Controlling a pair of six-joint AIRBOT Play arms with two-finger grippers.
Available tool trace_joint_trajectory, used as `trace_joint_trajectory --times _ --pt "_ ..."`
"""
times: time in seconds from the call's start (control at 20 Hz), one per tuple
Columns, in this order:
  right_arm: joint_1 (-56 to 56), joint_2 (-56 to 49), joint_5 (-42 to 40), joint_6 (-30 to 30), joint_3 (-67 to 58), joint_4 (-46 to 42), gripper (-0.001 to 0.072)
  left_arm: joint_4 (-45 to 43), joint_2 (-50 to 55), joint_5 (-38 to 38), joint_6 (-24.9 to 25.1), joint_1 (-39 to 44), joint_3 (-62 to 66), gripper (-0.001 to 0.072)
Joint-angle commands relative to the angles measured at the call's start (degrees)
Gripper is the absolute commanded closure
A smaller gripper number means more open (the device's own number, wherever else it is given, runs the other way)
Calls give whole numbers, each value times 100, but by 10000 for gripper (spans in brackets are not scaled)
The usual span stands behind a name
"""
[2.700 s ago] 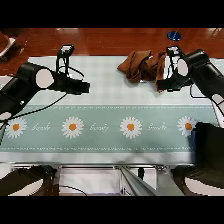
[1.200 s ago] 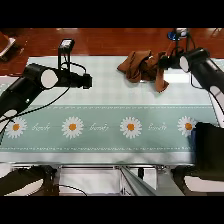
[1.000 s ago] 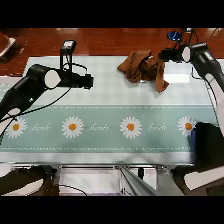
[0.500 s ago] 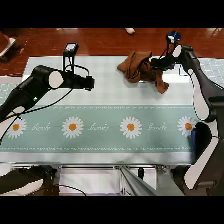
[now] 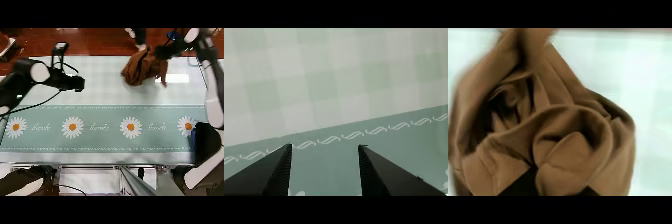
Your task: Fold the shirts.
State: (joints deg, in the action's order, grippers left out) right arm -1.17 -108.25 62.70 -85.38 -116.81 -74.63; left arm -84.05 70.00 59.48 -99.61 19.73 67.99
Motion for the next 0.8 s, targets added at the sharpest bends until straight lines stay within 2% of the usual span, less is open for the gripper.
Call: trace_joint_trajectory --times 0.0,0.15,0.35,0.6,0.75 --pt "-7 1237 -107 341 -9 260 683 11 -911 535 -35 -107 -396 199" --pt "-9 2345 -184 538 -9 428 683 59 -2146 133 -520 170 -1567 200" --pt "-136 3480 -175 896 -9 640 683 299 -3259 -866 -1071 772 -2824 199" --pt "-675 4481 -356 1226 -9 535 683 501 -3296 -1482 -1067 1368 -3178 199" --pt "-1019 4830 -173 1261 -9 509 683 494 -3283 -1794 -1067 1351 -3185 199"
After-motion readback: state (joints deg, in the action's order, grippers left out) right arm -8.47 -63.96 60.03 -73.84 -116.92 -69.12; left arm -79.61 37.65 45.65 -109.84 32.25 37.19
